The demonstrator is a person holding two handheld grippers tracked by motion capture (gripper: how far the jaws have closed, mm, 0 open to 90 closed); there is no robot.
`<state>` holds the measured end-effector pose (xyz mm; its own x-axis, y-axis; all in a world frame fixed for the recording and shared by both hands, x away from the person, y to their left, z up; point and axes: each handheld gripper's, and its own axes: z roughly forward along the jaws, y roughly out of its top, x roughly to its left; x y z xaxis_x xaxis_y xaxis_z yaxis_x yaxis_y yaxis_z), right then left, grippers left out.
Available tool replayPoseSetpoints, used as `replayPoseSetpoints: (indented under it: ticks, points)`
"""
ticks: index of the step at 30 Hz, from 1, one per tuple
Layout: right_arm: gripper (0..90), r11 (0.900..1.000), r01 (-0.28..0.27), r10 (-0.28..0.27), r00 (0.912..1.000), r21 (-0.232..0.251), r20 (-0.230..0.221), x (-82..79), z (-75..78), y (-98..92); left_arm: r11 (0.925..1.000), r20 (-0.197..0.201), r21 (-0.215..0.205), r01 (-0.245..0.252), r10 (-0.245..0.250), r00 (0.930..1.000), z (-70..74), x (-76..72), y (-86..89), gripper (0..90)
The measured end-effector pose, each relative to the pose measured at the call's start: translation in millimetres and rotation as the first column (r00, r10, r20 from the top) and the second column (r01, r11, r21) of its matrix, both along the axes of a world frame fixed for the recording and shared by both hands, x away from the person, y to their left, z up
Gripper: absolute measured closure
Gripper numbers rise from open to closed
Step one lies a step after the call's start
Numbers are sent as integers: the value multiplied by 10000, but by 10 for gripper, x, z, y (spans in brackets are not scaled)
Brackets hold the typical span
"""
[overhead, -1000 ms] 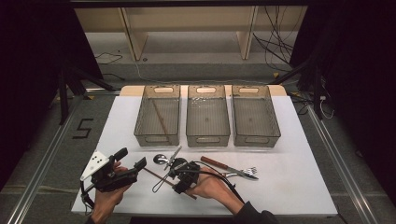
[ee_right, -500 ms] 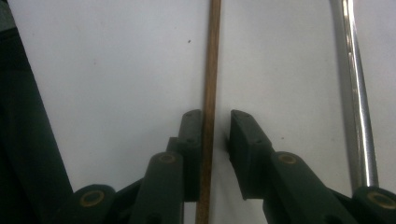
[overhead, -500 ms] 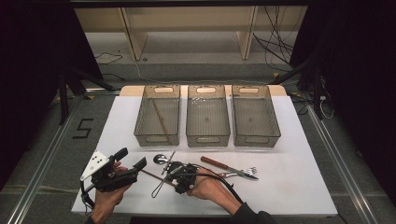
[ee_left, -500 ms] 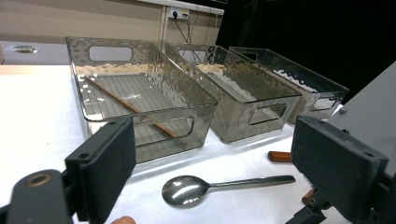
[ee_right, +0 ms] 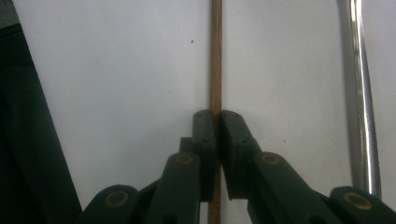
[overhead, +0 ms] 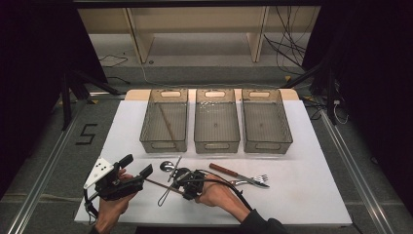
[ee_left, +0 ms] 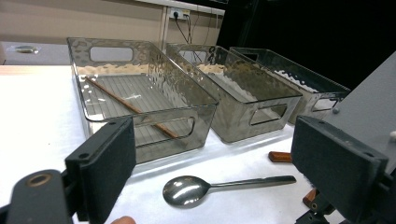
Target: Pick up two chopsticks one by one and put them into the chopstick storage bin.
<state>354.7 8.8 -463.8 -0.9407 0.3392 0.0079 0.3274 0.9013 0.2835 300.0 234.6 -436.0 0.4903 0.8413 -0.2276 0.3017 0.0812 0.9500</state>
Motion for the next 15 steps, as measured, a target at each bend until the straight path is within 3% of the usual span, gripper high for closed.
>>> replayPoseSetpoints:
  ticks: [15]
  points:
    - [854, 9994, -45, 41, 9999, 339, 121, 12, 28, -28, 10000, 15, -13, 14, -14, 10000, 2, -2, -3, 137]
